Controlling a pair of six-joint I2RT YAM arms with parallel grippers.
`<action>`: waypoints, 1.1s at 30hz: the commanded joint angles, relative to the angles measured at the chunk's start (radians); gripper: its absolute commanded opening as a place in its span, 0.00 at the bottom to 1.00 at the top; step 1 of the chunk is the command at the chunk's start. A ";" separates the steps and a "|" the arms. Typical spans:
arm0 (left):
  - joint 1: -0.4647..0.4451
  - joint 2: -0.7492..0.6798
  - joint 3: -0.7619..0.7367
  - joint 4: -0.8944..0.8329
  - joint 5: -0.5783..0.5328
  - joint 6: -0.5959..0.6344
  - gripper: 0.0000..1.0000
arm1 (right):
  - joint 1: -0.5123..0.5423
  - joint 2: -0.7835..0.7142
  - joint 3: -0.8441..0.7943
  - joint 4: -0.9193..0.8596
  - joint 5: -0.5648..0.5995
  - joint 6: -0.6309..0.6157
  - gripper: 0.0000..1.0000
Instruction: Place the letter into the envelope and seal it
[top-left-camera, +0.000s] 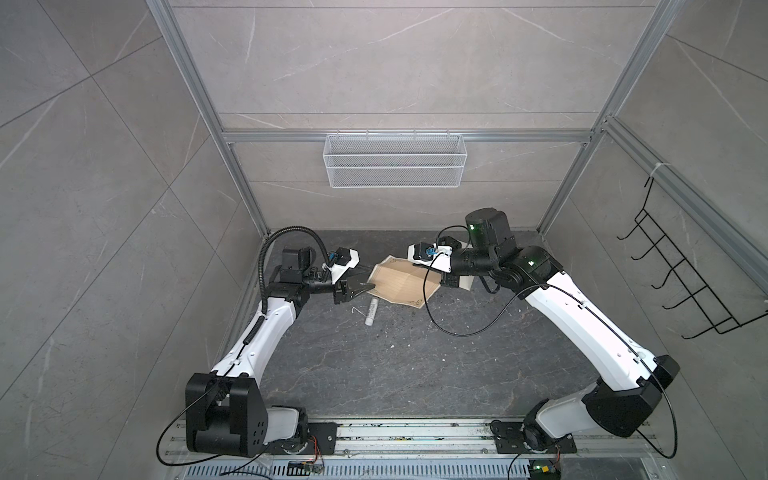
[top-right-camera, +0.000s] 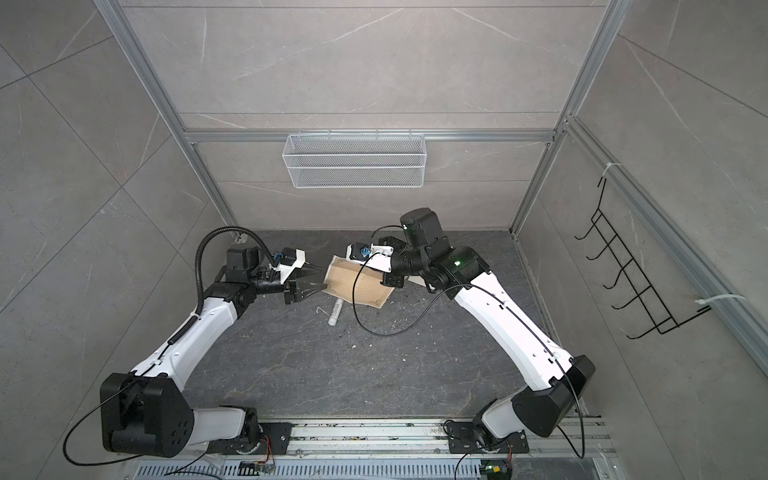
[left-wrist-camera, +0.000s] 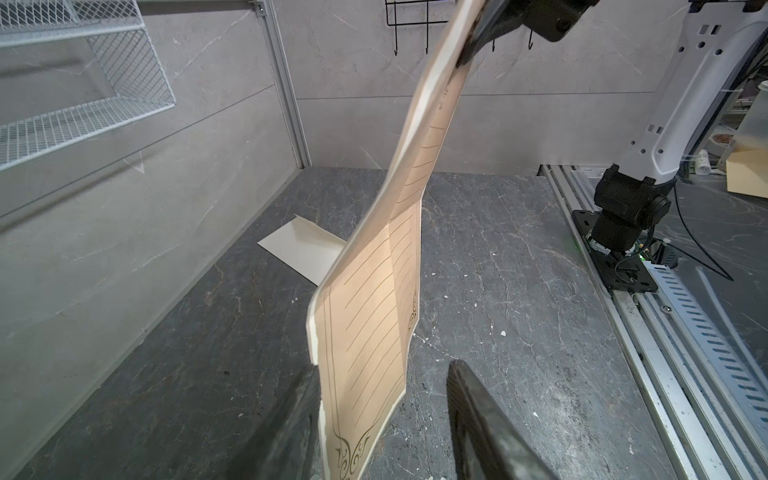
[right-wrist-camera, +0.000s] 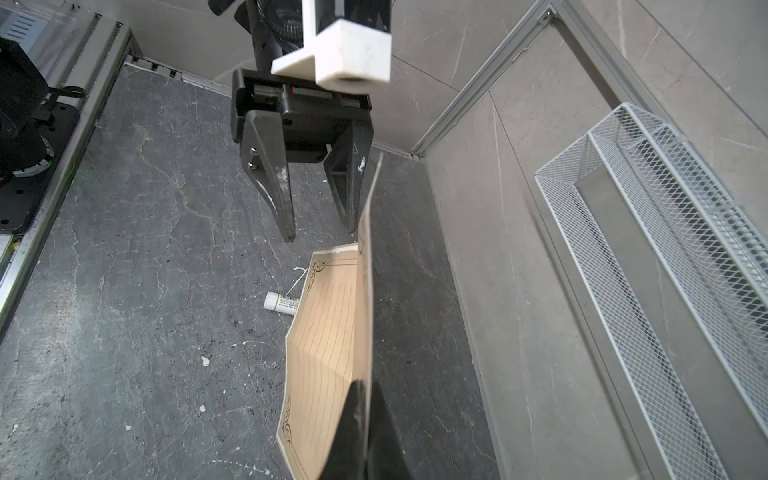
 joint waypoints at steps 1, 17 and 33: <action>0.014 -0.030 -0.005 0.046 0.038 -0.002 0.53 | 0.006 -0.027 -0.012 -0.008 0.000 -0.012 0.00; 0.012 0.055 0.026 0.060 0.106 -0.072 0.50 | 0.010 -0.039 -0.044 0.064 -0.110 0.028 0.00; 0.007 0.094 0.059 0.060 0.093 -0.131 0.00 | 0.035 -0.052 -0.069 0.066 -0.108 0.056 0.50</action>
